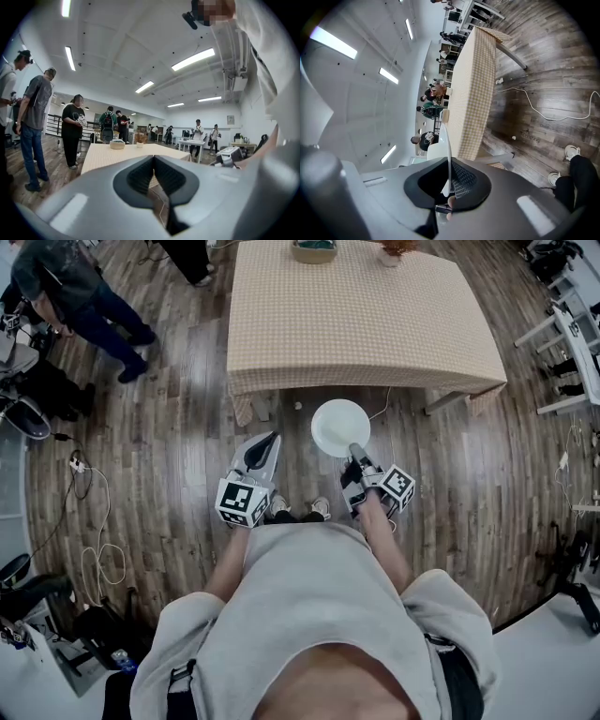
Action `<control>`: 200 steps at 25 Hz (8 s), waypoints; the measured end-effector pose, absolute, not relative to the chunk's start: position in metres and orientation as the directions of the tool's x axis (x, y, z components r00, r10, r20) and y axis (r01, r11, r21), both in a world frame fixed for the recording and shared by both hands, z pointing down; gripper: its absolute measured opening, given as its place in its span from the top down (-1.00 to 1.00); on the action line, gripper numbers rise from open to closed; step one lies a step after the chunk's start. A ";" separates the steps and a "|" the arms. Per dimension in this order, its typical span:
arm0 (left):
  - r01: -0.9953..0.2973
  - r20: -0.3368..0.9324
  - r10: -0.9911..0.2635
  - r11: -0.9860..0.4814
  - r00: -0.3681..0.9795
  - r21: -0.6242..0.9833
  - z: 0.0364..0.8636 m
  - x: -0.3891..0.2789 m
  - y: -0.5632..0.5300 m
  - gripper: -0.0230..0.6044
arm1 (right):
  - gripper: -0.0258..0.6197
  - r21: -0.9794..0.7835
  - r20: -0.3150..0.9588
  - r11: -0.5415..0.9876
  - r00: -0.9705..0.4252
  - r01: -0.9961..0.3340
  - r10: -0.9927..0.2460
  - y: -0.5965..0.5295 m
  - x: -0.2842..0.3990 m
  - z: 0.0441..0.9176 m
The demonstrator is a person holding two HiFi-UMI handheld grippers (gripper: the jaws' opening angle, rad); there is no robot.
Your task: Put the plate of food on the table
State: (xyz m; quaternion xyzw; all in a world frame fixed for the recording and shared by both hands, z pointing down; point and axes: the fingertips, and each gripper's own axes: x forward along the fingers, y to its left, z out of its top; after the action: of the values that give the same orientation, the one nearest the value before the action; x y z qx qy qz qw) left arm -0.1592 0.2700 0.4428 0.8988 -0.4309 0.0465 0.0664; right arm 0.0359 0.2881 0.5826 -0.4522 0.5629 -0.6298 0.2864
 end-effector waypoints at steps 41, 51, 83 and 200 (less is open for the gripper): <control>-0.814 0.178 -0.796 -0.578 0.579 0.064 0.461 -0.089 0.290 0.90 | 0.88 -0.964 0.265 -0.218 -0.461 -0.152 -0.847 0.305 0.116 0.601; -0.817 0.182 -0.798 -0.573 0.574 0.064 0.464 -0.078 0.279 0.90 | 0.87 -0.964 0.264 -0.219 -0.458 -0.150 -0.849 0.297 0.131 0.603; -0.769 0.192 -0.745 -0.626 0.639 0.128 0.493 -0.083 0.089 0.90 | 0.88 -0.952 0.302 -0.253 -0.408 -0.171 -0.861 0.113 0.120 0.613; -0.827 0.368 -0.741 -0.517 0.561 0.220 0.561 -0.065 -0.140 0.90 | 0.87 -0.955 0.295 -0.252 -0.550 -0.154 -0.781 -0.226 0.132 0.683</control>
State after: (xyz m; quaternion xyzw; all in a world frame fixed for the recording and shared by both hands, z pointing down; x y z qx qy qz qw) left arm -0.0645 -0.1402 0.5605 0.8633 -0.4542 0.1146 0.1878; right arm 0.1317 -0.2256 0.6829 -0.4137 0.5656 -0.6746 0.2323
